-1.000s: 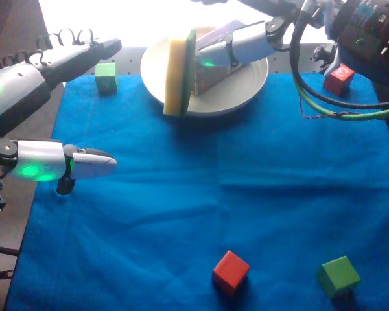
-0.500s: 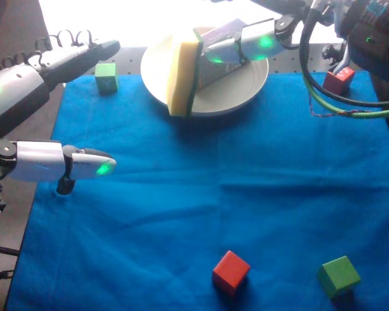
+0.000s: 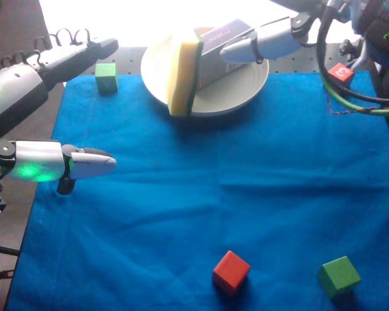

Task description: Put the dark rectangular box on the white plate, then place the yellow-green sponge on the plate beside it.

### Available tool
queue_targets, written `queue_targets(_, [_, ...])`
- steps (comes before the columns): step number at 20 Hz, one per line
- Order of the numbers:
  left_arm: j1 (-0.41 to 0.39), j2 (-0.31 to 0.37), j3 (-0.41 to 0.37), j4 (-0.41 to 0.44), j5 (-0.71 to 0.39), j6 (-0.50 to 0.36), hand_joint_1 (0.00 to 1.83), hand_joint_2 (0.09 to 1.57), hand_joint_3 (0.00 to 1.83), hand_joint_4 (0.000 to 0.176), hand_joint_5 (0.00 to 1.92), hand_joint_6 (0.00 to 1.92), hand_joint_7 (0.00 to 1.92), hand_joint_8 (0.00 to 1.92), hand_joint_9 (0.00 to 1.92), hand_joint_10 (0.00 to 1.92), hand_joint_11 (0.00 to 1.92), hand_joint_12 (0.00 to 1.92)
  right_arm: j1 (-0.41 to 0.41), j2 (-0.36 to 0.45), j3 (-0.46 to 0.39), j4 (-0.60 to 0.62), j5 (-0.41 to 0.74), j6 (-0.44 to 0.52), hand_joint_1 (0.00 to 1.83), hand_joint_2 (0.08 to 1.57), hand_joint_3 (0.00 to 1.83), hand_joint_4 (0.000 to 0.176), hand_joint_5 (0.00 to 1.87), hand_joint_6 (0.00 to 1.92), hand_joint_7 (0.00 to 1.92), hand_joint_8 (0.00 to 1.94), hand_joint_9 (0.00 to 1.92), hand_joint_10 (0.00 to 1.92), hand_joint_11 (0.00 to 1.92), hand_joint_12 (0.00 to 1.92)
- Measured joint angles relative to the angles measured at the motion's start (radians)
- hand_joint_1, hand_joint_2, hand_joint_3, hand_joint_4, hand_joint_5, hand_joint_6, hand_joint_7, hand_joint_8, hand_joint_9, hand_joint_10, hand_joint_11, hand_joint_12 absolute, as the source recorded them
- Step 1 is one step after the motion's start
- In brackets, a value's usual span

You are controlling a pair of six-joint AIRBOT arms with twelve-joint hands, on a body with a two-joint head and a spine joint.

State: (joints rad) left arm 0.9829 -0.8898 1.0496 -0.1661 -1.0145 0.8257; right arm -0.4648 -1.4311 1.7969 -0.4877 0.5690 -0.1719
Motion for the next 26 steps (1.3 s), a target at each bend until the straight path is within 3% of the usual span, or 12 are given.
queue_targets(2, [0.008,0.000,-0.004,-0.014,-0.008,-0.001,0.83,0.89,0.00,0.109,0.04,0.00,0.00,0.00,0.00,0.00,0.00,0.00,-0.001,0.033,-0.032,-0.001,0.000,0.000,0.83,0.95,0.00,0.036,0.40,0.00,0.51,0.00,0.52,0.01,0.10,1.04])
queue_targets(4, [0.017,0.001,-0.010,-0.018,-0.022,-0.003,0.82,0.88,0.00,0.116,0.04,0.00,0.00,0.00,0.00,0.00,0.05,0.02,-0.008,0.072,-0.065,0.017,0.014,0.000,0.82,0.96,0.00,0.076,0.37,0.00,0.46,0.00,0.45,0.00,0.02,1.02])
queue_targets(7, [0.035,0.008,-0.018,-0.037,-0.052,-0.003,0.82,0.89,0.00,0.136,0.05,0.00,0.00,0.00,0.00,0.00,0.02,0.01,-0.085,0.145,-0.140,0.111,0.095,-0.005,0.88,0.93,0.00,0.037,0.38,0.00,0.39,0.00,0.37,0.00,0.00,0.87])
queue_targets(10, [0.077,0.029,-0.043,-0.078,-0.122,-0.004,0.84,0.87,0.00,0.144,0.04,0.00,0.03,0.01,0.00,0.00,0.02,0.01,-0.152,0.227,-0.252,0.219,0.171,-0.107,0.76,0.91,0.00,0.100,0.32,0.00,0.32,0.00,0.25,0.00,0.00,0.49])
queue_targets(12, [0.113,0.039,-0.062,-0.094,-0.184,-0.012,0.77,0.86,0.00,0.137,0.03,0.00,0.03,0.01,0.01,0.00,0.05,0.03,-0.209,0.284,-0.328,0.312,0.286,-0.154,0.73,0.93,0.00,0.098,0.26,0.00,0.26,0.00,0.19,0.00,0.00,0.40])
queue_targets(13, [0.133,0.040,-0.066,-0.102,-0.221,-0.028,0.73,0.84,0.00,0.105,0.05,0.01,0.04,0.01,0.04,0.01,0.08,0.04,-0.263,0.310,-0.366,0.365,0.367,-0.165,0.72,0.91,0.00,0.076,0.25,0.00,0.26,0.00,0.22,0.00,0.07,0.38])
queue_targets(14, [0.148,0.041,-0.071,-0.113,-0.254,-0.037,0.79,0.85,0.00,0.113,0.06,0.01,0.02,0.00,0.01,0.00,0.01,0.01,-0.318,0.333,-0.403,0.410,0.436,-0.166,0.74,0.94,0.01,0.069,0.22,0.00,0.21,0.00,0.17,0.00,0.01,0.33])
queue_targets(16, [0.176,0.051,-0.091,-0.145,-0.311,-0.040,0.83,0.88,0.01,0.137,0.05,0.00,0.01,0.00,0.00,0.00,0.01,0.00,-0.440,0.376,-0.481,0.507,0.550,-0.190,0.82,0.92,0.00,0.112,0.22,0.00,0.20,0.00,0.16,0.00,0.00,0.28])
queue_targets(19, [0.250,0.066,-0.133,-0.179,-0.424,-0.041,0.79,0.89,0.01,0.141,0.04,0.00,0.03,0.01,0.01,0.01,0.03,0.02,-0.611,0.440,-0.581,0.660,0.771,-0.205,0.90,0.95,0.01,0.102,0.16,0.00,0.13,0.00,0.07,0.00,0.00,0.13])
queue_targets(22, [0.320,0.072,-0.168,-0.222,-0.515,-0.041,0.70,0.87,0.00,0.158,0.08,0.00,0.08,0.00,0.08,0.01,0.12,0.08,-0.786,0.492,-0.672,0.810,0.973,-0.208,0.73,0.88,0.00,0.159,0.12,0.00,0.12,0.00,0.11,0.02,0.00,0.00])
queue_targets(24, [0.338,0.072,-0.176,-0.246,-0.552,-0.041,0.67,0.90,0.00,0.155,0.08,0.00,0.08,0.00,0.08,0.00,0.03,0.32,-0.866,0.506,-0.715,0.848,1.049,-0.208,0.73,0.84,0.00,0.114,0.11,0.00,0.12,0.00,0.14,0.01,0.08,0.05])
queue_targets(26, [0.345,0.072,-0.180,-0.253,-0.567,-0.040,0.65,0.90,0.00,0.152,0.07,0.00,0.06,0.00,0.09,0.00,0.00,0.46,-0.881,0.508,-0.726,0.850,1.057,-0.208,0.74,0.87,0.00,0.141,0.13,0.01,0.12,0.00,0.12,0.00,0.07,0.06])
